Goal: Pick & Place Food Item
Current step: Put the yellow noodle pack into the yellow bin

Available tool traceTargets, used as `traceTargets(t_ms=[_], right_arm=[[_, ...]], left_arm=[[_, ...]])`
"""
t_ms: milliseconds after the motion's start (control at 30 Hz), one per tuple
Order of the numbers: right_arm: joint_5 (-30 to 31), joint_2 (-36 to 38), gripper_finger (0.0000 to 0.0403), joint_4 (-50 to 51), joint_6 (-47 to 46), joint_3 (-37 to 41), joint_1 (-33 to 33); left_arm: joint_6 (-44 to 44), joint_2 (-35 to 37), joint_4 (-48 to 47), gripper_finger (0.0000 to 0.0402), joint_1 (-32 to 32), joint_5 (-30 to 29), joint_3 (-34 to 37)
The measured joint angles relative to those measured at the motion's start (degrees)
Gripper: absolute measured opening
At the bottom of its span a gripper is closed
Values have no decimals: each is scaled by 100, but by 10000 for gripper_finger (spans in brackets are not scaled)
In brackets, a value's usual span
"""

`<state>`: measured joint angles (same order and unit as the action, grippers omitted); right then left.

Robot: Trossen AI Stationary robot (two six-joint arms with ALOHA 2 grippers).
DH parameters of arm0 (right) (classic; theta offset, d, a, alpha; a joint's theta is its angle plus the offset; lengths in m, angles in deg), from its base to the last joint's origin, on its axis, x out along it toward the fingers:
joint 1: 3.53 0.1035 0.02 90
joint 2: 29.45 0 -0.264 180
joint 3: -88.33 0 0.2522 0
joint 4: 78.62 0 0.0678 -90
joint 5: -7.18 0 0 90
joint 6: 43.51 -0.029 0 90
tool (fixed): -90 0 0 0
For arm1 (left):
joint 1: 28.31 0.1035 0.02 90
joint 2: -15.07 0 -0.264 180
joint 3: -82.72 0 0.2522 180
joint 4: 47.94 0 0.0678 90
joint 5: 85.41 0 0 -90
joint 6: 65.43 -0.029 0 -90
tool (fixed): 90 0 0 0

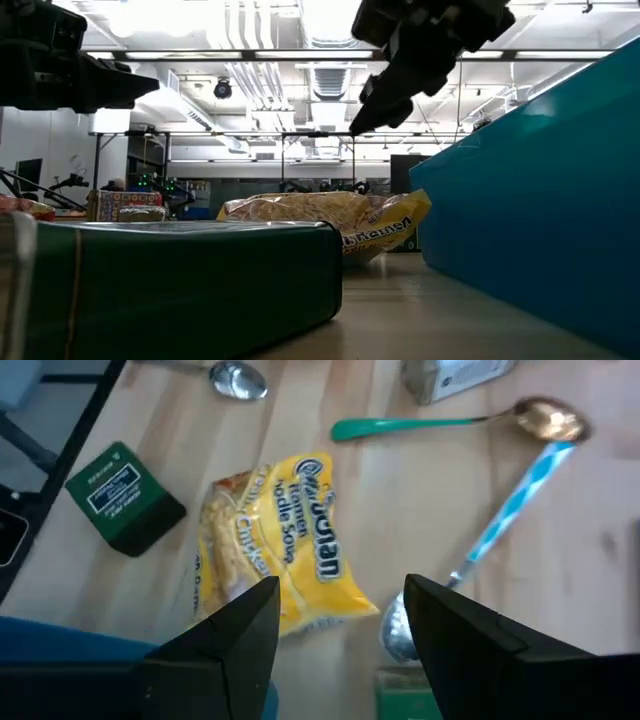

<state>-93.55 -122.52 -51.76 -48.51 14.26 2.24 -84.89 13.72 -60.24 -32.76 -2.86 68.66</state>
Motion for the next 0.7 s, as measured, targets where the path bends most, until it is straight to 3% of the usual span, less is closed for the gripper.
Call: traceTargets(t_ms=[400, 700], right_arm=[[5, -1211, 212, -52, -213, -636, 138], [8, -1386, 212, 21, -211, -629, 123]], left_arm=[[0, -58, 1, 0, 0, -1, -1], [0, -124, 0, 0, 0, 0, -1]])
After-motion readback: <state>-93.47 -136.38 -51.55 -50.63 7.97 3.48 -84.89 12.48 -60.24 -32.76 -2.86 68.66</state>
